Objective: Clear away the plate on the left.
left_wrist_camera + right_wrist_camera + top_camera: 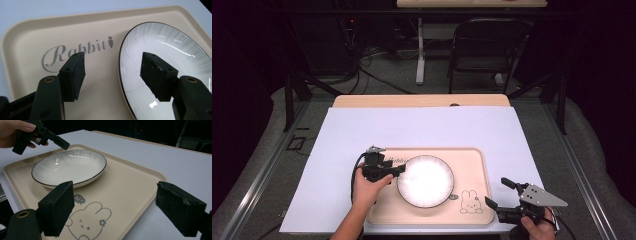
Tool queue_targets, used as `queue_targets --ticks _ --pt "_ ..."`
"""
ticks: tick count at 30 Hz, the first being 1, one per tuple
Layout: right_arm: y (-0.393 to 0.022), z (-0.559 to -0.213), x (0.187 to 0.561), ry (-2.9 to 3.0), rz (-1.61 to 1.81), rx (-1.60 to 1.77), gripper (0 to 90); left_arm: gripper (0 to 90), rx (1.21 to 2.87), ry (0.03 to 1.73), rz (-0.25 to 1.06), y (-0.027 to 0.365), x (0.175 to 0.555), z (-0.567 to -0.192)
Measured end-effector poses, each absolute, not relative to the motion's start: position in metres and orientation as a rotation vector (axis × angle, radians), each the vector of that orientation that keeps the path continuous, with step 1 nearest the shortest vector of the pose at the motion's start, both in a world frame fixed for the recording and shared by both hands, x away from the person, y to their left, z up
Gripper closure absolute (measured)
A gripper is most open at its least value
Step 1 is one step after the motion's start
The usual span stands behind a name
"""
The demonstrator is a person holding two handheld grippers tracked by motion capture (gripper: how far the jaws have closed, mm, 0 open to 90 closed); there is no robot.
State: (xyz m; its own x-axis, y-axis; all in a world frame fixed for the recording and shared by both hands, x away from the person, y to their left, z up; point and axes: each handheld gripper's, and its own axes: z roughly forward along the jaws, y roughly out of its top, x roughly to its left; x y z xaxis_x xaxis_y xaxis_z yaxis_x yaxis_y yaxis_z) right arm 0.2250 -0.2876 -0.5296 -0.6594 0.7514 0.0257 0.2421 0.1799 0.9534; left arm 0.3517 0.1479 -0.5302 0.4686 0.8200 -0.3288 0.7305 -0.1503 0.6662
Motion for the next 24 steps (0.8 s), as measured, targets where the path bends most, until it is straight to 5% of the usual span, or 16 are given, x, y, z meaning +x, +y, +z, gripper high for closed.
queue_targets --ticks 13,24 --pt "-0.288 -0.530 0.225 2.007 1.489 0.932 14.9 34.7 1.882 1.279 0.309 0.187 0.334 -0.489" --pt "-0.287 -0.530 0.225 2.007 1.488 0.934 14.9 34.8 1.761 1.392 0.384 0.243 0.313 -0.491"
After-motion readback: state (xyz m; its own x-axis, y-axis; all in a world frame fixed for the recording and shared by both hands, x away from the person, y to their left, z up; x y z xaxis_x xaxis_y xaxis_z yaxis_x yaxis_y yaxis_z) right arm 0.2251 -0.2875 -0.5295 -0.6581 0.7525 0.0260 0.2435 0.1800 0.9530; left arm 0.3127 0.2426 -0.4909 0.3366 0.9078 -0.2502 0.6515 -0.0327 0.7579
